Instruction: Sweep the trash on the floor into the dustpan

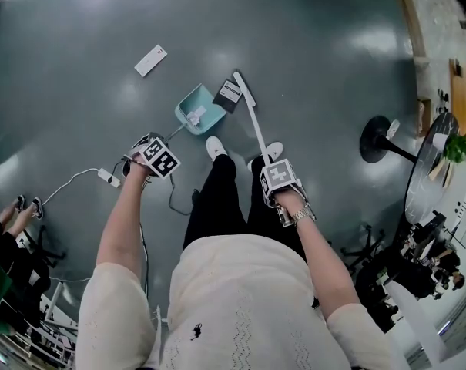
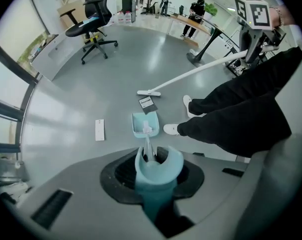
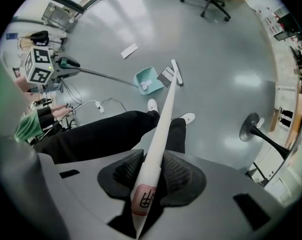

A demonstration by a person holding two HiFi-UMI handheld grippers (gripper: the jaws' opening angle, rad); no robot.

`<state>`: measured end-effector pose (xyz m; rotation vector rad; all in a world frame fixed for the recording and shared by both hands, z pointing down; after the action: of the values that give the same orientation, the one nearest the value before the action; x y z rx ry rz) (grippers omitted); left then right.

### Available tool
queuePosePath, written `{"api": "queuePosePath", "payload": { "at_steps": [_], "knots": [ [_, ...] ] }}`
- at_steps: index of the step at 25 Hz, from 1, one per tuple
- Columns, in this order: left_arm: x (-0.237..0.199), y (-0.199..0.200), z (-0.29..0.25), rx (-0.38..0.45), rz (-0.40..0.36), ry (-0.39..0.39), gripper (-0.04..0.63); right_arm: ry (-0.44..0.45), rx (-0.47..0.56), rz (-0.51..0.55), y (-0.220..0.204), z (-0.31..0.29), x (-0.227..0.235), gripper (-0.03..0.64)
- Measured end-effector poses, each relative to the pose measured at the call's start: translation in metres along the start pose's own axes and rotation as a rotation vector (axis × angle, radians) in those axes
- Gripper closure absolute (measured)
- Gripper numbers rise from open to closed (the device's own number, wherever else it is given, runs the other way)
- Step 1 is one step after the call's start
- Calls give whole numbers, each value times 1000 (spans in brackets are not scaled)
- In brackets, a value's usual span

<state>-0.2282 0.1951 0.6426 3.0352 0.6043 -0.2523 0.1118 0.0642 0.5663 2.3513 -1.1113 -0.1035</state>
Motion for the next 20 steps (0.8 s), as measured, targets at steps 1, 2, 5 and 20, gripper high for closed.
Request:
{"api": "queuePosePath", "payload": {
  "at_steps": [1, 2, 5, 20],
  "knots": [
    [4, 3, -1, 1, 2, 6, 505, 11, -1, 9, -1, 2, -1, 495],
    [6, 6, -1, -1, 1, 11, 505, 25, -4, 18, -2, 4, -2, 495],
    [8, 4, -1, 3, 6, 12, 505, 67, -18, 52, -6, 10, -12, 495],
    [28, -65, 3, 120, 513, 7, 505, 129, -35, 245, 13, 55, -41, 497]
  ]
}}
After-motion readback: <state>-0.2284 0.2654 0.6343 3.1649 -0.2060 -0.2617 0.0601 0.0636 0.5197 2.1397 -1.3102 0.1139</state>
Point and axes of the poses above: the fingertips, and each gripper's own axes: z backward along the fingers, x to its right, y out of its top, the point moved 10 cm from there along z, backward along the fingers, and after that the axes turned 2 degrees about -y, right-handed, at the moved point
